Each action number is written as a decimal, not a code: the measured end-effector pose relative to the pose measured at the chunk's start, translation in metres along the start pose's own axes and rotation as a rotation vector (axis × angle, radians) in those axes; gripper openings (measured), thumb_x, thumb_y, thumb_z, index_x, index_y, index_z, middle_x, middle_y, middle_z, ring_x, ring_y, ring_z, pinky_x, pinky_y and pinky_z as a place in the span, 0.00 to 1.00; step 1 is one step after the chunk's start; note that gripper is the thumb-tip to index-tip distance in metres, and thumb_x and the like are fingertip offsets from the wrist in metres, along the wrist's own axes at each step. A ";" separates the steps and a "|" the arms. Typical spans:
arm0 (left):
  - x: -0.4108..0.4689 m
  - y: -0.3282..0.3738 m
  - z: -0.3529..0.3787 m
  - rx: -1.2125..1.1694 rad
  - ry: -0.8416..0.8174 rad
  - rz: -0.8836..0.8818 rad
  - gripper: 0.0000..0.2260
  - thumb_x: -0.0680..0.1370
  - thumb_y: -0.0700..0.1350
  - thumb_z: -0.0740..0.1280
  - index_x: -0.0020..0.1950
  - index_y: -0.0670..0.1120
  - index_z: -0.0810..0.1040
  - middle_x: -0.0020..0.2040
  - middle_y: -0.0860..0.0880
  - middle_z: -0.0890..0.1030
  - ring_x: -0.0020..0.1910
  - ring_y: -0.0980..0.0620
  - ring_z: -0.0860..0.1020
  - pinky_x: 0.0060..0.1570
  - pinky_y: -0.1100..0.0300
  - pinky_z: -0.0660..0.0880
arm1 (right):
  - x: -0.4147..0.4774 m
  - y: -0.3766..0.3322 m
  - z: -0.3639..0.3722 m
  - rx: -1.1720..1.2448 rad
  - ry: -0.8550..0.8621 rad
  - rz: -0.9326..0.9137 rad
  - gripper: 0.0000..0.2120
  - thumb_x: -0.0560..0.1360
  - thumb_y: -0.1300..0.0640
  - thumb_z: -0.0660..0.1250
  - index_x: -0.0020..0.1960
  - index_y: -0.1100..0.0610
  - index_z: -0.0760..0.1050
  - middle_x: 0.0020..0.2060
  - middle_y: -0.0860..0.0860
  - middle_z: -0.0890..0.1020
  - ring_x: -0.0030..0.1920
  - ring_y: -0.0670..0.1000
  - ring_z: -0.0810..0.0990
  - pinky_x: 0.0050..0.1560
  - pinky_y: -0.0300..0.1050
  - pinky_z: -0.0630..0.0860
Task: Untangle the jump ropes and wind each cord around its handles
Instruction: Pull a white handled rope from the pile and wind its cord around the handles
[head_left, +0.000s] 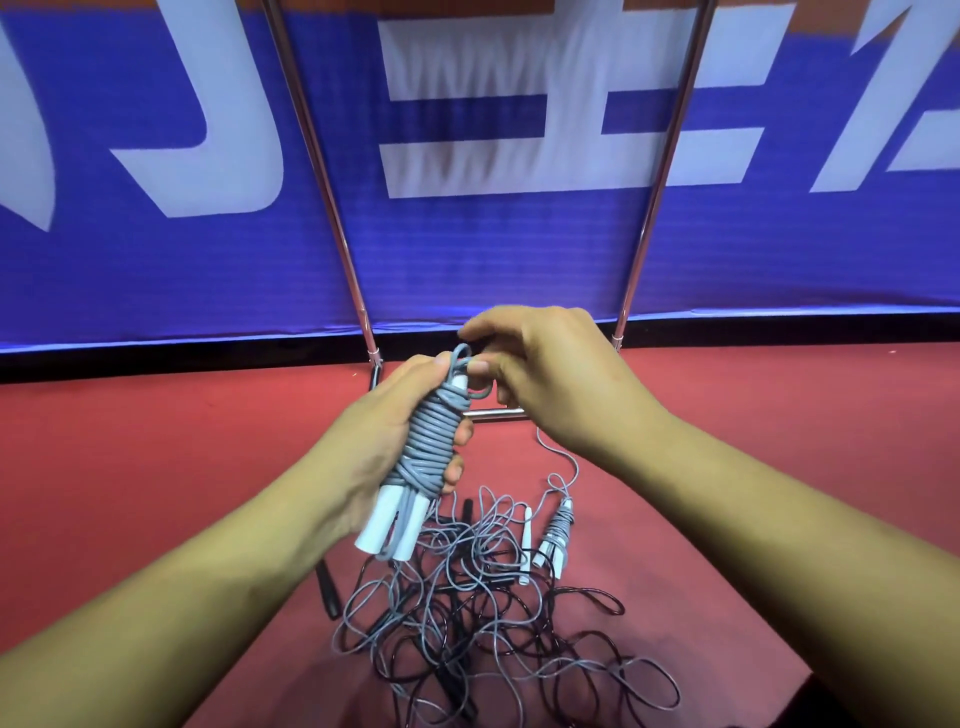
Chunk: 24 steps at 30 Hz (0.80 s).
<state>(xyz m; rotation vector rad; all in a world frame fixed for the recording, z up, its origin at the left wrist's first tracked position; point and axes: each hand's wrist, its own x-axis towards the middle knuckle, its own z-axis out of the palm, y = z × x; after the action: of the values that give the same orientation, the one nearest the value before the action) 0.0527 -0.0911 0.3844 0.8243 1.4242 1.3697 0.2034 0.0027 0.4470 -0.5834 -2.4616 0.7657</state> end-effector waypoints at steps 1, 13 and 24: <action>0.000 0.002 0.001 0.009 0.013 -0.003 0.25 0.67 0.68 0.69 0.51 0.49 0.79 0.37 0.46 0.79 0.32 0.46 0.77 0.40 0.54 0.72 | 0.000 -0.001 -0.002 -0.021 -0.016 -0.012 0.09 0.76 0.61 0.68 0.55 0.55 0.81 0.32 0.44 0.80 0.30 0.36 0.75 0.38 0.29 0.69; -0.001 -0.001 -0.004 -0.029 -0.083 -0.032 0.22 0.66 0.66 0.74 0.49 0.51 0.79 0.37 0.46 0.77 0.30 0.47 0.76 0.35 0.58 0.72 | -0.002 0.002 0.003 -0.047 0.059 -0.006 0.10 0.72 0.62 0.71 0.53 0.55 0.82 0.37 0.48 0.86 0.40 0.40 0.79 0.43 0.30 0.70; -0.002 0.002 -0.008 0.044 -0.054 -0.048 0.14 0.78 0.59 0.65 0.48 0.50 0.81 0.37 0.45 0.81 0.30 0.48 0.79 0.31 0.59 0.75 | 0.000 0.008 0.015 0.378 0.044 0.154 0.11 0.73 0.56 0.73 0.42 0.61 0.75 0.32 0.57 0.83 0.28 0.47 0.76 0.33 0.45 0.74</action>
<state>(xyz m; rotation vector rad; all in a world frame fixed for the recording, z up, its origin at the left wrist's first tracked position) 0.0458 -0.0953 0.3855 0.8438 1.4276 1.2746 0.1974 0.0024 0.4315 -0.6387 -2.1694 1.2288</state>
